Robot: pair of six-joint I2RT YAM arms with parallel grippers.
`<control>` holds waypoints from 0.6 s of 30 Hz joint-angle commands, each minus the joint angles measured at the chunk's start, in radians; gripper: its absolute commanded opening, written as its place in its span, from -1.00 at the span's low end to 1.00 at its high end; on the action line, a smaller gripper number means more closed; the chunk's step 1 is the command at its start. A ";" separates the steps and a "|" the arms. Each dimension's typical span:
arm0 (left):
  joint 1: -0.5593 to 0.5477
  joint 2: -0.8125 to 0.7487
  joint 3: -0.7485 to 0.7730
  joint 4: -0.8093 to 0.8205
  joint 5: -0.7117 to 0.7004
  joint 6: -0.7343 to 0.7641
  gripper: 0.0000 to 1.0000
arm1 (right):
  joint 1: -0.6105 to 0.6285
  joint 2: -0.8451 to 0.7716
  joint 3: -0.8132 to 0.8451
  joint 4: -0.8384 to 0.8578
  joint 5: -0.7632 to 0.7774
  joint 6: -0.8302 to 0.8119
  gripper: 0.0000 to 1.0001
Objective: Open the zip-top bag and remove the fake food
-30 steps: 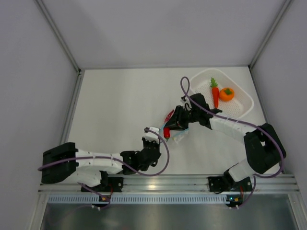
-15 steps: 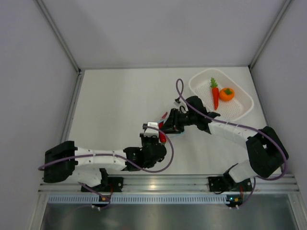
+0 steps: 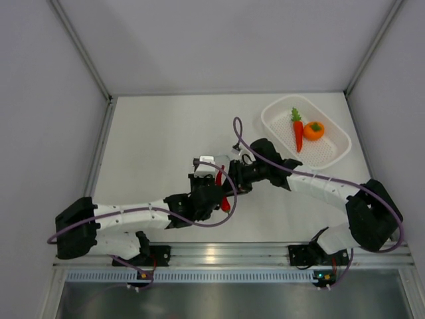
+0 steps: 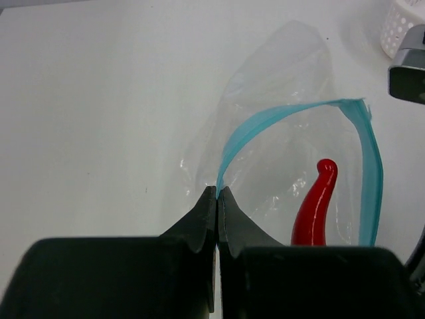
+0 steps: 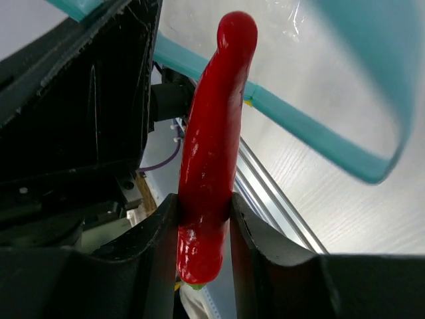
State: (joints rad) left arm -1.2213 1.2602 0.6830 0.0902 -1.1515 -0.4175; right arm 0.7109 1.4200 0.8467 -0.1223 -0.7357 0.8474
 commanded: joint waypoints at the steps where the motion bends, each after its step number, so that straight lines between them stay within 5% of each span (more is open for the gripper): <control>1: 0.043 -0.035 0.039 0.034 0.036 0.048 -1.00 | 0.016 -0.049 0.043 -0.020 -0.037 -0.068 -1.00; 11: 0.204 -0.005 0.136 -0.148 0.091 -0.004 -1.00 | 0.071 -0.165 0.060 -0.100 -0.149 -0.204 -1.00; 18: 0.347 0.021 0.196 -0.296 0.223 -0.070 -1.00 | -0.100 -0.271 0.204 -0.328 0.077 -0.352 -1.00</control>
State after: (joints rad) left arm -0.8970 1.2671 0.8341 -0.1162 -0.9901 -0.4496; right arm 0.7162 1.1988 0.9535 -0.3599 -0.7795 0.5915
